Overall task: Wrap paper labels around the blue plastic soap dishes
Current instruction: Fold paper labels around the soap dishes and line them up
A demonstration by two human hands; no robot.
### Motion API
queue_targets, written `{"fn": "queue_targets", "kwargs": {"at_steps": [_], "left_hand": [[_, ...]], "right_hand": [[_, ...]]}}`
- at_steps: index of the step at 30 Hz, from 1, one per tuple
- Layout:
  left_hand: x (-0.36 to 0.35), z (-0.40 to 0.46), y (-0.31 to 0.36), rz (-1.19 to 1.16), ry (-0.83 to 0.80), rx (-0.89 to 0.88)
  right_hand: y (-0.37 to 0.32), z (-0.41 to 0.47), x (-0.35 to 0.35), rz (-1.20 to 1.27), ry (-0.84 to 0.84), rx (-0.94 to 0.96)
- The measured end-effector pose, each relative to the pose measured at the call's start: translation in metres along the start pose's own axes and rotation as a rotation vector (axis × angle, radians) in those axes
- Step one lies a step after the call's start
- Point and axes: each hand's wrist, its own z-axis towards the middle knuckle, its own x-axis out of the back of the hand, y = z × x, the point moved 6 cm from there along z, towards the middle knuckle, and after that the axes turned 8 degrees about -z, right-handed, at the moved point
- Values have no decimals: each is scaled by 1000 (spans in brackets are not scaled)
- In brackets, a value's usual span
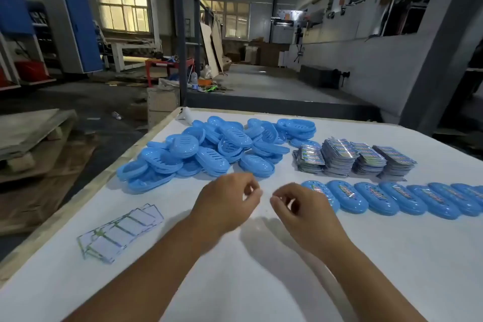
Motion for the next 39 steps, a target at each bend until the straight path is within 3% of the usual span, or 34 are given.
{"fn": "queue_targets", "kwargs": {"at_steps": [2, 6, 11, 18, 24, 27, 30, 33, 36, 39], "left_hand": [[-14, 35, -10, 25, 30, 31], [-34, 73, -30, -11, 87, 109], [-44, 77, -44, -73, 149, 16], [-45, 78, -50, -173, 184, -1], [-38, 78, -48, -297, 228, 18], [-39, 77, -45, -445, 150, 52], [-48, 73, -42, -635, -83, 74], [-58, 70, -43, -581, -270, 75], [-58, 73, -50, -549, -248, 136], [-55, 74, -52, -369, -278, 108]], "right_hand": [[11, 28, -15, -65, -20, -80], [20, 73, -39, -194, -41, -58], [18, 100, -59, -359, -102, 31], [19, 107, -63, -240, -33, 69], [38, 107, -24, 12, 199, -13], [44, 101, -16, 120, 168, -3], [41, 97, -16, 94, 103, 35], [37, 96, -18, -2, 25, 49], [32, 94, -24, -37, -66, 114], [29, 91, -29, -68, -173, 147]]}}
